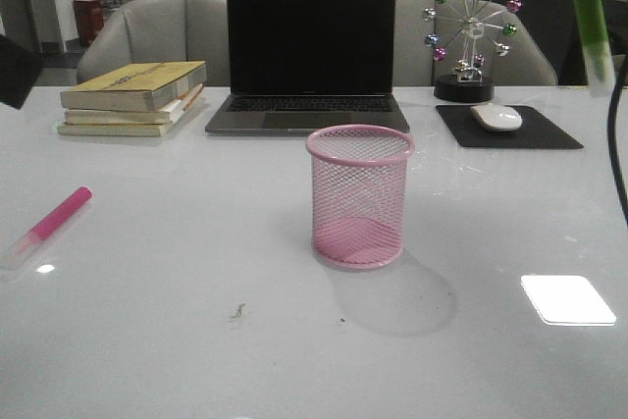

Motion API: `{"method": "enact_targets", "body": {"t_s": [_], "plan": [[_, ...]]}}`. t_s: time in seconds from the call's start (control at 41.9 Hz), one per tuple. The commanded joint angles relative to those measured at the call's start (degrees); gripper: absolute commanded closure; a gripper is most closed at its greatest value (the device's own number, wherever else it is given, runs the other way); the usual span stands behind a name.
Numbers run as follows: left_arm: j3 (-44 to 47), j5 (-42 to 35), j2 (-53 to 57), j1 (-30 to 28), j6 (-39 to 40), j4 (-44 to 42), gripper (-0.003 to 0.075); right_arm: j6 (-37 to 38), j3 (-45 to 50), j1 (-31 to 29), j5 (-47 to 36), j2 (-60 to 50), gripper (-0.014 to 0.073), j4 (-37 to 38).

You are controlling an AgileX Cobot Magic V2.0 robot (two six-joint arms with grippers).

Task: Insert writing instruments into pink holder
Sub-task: 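Carry the green marker over the pink holder and drop it in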

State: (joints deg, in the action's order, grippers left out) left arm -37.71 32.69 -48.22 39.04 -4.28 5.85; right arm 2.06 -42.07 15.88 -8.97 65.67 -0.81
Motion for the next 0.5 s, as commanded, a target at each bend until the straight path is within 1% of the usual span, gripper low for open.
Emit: {"method": "enact_targets", "body": {"t_s": [0.0,0.096,0.215,0.478], "plan": [[-1.60,-4.31,0.22,0.36,0.03,0.63,0.0170,-0.08,2.06,3.54,-15.98,-2.36,0.0445,-0.22],[-1.60,-4.31,0.22,0.36,0.03,0.63,0.0169,-0.08,3.94,6.83,-24.16,-0.81,0.0445,-0.22],[-1.60,-4.39,0.22,0.36,0.03,0.63,0.0169,-0.08,4.00,9.96,-32.93,3.47,0.0445,-0.22],[-1.60,-4.39,0.22,0.36,0.03,0.63,0.0170,-0.05,4.00,12.81,-53.46,16.93,0.0445,0.81]]}}
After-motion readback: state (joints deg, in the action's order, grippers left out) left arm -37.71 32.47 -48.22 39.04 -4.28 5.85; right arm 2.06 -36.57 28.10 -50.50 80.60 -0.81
